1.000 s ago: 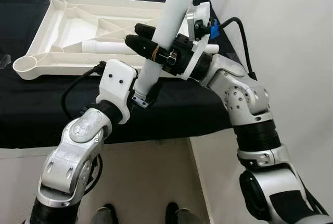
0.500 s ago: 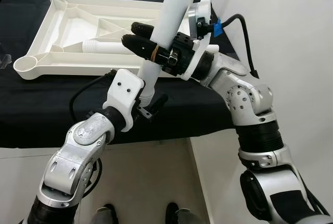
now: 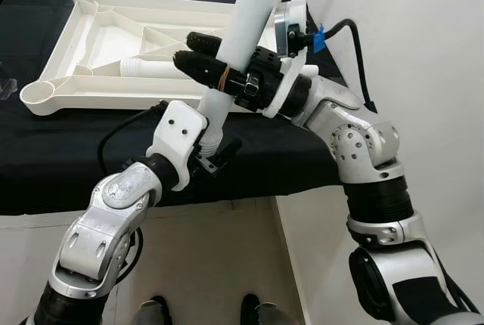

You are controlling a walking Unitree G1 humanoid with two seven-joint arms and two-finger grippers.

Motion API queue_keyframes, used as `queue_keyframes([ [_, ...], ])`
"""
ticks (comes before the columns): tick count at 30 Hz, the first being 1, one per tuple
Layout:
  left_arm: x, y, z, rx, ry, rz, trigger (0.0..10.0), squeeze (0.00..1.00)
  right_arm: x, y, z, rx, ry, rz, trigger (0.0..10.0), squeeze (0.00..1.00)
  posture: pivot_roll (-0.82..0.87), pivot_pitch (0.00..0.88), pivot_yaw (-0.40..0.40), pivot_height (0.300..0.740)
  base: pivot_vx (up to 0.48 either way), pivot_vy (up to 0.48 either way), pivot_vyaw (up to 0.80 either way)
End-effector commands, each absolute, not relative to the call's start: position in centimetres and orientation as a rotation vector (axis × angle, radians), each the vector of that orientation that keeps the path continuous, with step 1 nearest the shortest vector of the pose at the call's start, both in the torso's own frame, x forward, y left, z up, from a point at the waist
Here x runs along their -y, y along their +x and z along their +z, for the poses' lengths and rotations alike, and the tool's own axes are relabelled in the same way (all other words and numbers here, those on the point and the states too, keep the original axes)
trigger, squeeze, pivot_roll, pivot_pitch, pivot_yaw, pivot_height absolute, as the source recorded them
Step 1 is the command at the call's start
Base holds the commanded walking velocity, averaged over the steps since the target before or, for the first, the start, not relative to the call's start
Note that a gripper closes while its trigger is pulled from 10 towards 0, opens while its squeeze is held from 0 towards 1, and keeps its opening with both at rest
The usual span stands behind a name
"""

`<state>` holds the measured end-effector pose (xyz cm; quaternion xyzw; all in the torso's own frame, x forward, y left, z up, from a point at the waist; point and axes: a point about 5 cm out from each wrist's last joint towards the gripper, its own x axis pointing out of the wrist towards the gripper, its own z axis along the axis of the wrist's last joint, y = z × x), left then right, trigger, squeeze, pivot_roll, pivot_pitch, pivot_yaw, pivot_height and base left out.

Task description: Building children table

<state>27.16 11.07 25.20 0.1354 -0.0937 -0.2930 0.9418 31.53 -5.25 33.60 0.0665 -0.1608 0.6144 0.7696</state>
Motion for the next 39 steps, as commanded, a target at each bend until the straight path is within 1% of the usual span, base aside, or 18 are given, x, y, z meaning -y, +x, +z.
queue_keyframes([
  [1,-10.8,27.1,25.0,0.189,0.290,-0.614,10.0,0.00,5.3,31.1,33.6,0.363,0.150,1.348,10.0,0.00,0.04,0.249,-0.115,0.740,0.000,0.000,0.00],
  [4,-10.7,27.1,24.9,0.189,0.290,-0.615,10.0,0.00,5.3,31.0,33.6,0.363,0.143,1.351,10.0,0.00,0.04,0.249,-0.115,0.740,0.000,0.000,0.00],
  [5,-10.7,27.1,24.9,0.193,0.291,-0.616,4.7,0.00,5.3,30.9,33.6,0.362,0.145,1.351,10.0,0.00,0.04,0.248,-0.115,0.740,0.000,0.000,0.00],
  [6,-10.7,27.1,24.9,0.193,0.291,-0.616,4.7,0.00,5.3,30.9,33.6,0.362,0.145,1.351,10.0,0.00,0.04,0.248,-0.115,0.740,0.000,0.000,0.00],
  [7,-10.7,27.1,25.0,0.199,0.292,-0.622,0.0,0.00,5.3,30.9,33.5,0.361,0.144,1.351,10.0,0.00,0.04,0.248,-0.115,0.740,0.000,0.000,0.00],
  [18,-10.7,26.9,24.8,0.208,0.289,-0.619,0.0,0.00,5.3,30.9,33.5,0.361,0.150,1.350,10.0,0.00,0.04,0.241,-0.117,0.740,0.000,0.000,0.00],
  [19,-10.7,26.9,24.8,0.205,0.290,-0.619,0.5,0.00,5.3,30.9,33.5,0.362,0.152,1.348,10.0,0.00,0.04,0.241,-0.117,0.740,0.000,0.000,0.00],
  [20,-10.7,26.9,24.8,0.205,0.290,-0.619,0.5,0.00,5.3,30.9,33.5,0.362,0.152,1.348,10.0,0.00,0.04,0.241,-0.117,0.740,0.000,0.000,0.00],
  [21,-10.5,26.8,24.9,0.197,0.289,-0.620,10.0,0.00,5.4,31.1,33.5,0.361,0.168,1.334,10.0,1.00,0.04,0.237,-0.117,0.740,0.000,0.000,0.00],
  [28,-10.5,26.7,25.3,0.210,0.287,-0.625,10.0,0.00,5.5,31.0,33.5,0.374,0.167,1.358,10.0,1.00,0.04,0.240,-0.117,0.740,0.000,0.000,0.00],
  [31,-10.6,26.4,25.5,0.212,0.295,-0.657,10.0,0.00,5.8,31.2,33.5,0.377,0.167,1.347,10.0,1.00,0.04,0.241,-0.116,0.740,0.000,0.000,0.00],
  [32,-10.7,26.2,25.5,0.210,0.286,-0.677,10.0,0.00,6.0,31.3,33.5,0.377,0.171,1.356,10.0,0.00,0.04,0.243,-0.116,0.740,0.000,0.000,0.00],
  [37,-10.9,25.7,25.8,0.199,0.227,-0.748,10.0,0.00,6.7,31.6,33.6,0.376,0.211,1.382,10.0,0.00,0.04,0.243,-0.116,0.740,0.000,0.000,0.00],
  [38,-10.9,25.3,26.1,0.186,0.175,-0.815,10.0,0.00,7.2,31.9,33.7,0.376,0.250,1.404,10.0,0.00,0.05,0.244,-0.114,0.740,0.000,0.000,0.00],
  [39,-10.8,25.1,26.1,0.181,0.160,-0.842,10.0,0.00,7.4,31.9,33.8,0.376,0.263,1.414,10.0,0.00,0.05,0.244,-0.114,0.740,0.000,0.000,0.00],
])
